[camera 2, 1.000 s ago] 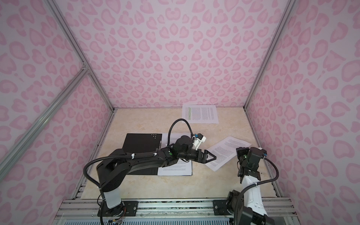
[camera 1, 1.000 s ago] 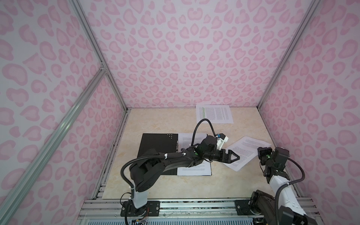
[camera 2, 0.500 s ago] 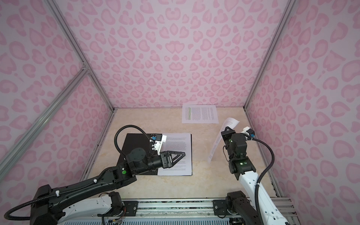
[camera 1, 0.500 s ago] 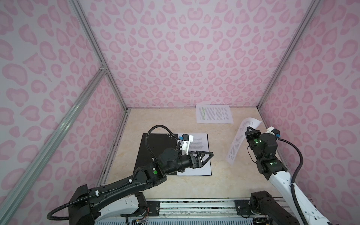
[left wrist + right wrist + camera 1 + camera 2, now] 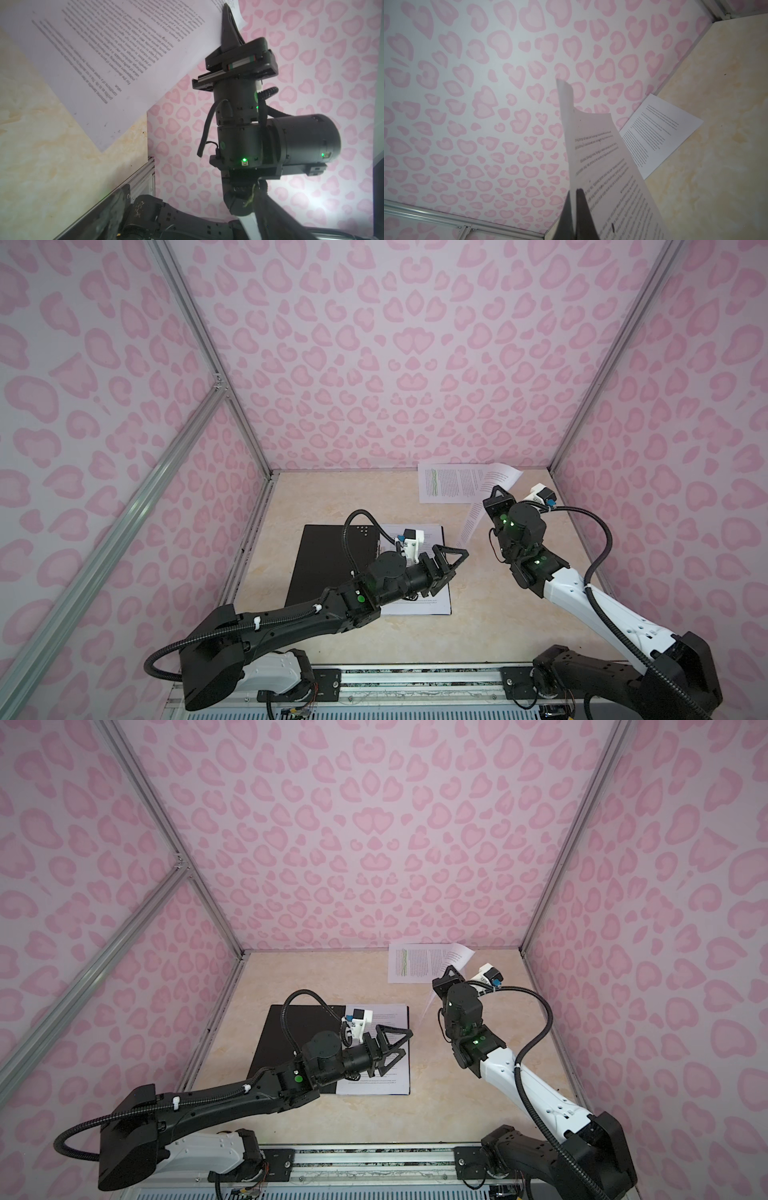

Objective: Put the files into the folder

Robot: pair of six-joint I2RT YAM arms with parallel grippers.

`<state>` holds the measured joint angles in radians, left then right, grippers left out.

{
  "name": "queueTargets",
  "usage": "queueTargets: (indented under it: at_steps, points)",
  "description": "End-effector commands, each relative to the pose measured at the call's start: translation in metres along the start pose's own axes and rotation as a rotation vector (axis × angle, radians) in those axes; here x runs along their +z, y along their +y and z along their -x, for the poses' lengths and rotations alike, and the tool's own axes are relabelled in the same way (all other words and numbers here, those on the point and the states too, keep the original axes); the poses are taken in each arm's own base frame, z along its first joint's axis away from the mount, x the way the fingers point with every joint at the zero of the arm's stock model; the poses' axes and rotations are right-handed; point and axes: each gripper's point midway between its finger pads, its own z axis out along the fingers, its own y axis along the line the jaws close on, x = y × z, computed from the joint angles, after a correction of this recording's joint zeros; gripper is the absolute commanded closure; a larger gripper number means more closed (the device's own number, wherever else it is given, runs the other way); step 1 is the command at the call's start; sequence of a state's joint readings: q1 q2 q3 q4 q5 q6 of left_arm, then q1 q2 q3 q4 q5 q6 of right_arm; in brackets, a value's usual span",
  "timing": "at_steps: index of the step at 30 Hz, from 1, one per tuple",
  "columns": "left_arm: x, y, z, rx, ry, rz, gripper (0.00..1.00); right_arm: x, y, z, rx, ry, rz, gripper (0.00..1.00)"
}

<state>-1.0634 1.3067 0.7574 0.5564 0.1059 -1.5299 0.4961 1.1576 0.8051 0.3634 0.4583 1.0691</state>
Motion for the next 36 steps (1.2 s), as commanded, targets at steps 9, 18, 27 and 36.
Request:
queueTargets:
  at_steps: [9,18,27,36]
  points:
    - [0.046,-0.009,0.018,-0.333,-0.058,-0.165,0.03,-0.024,-0.026,-0.005,0.009,-0.057,0.012,1.00]
    - [0.081,0.028,0.018,-0.461,-0.103,-0.146,0.02,-0.037,-0.048,-0.010,-0.005,-0.040,0.001,1.00]
    - [0.089,0.076,0.035,-0.503,-0.193,-0.069,0.06,-0.053,-0.061,-0.005,0.015,-0.040,0.004,1.00]
    - [0.103,0.077,0.029,-0.511,-0.171,-0.078,0.40,-0.066,-0.079,0.001,0.018,-0.064,-0.018,1.00]
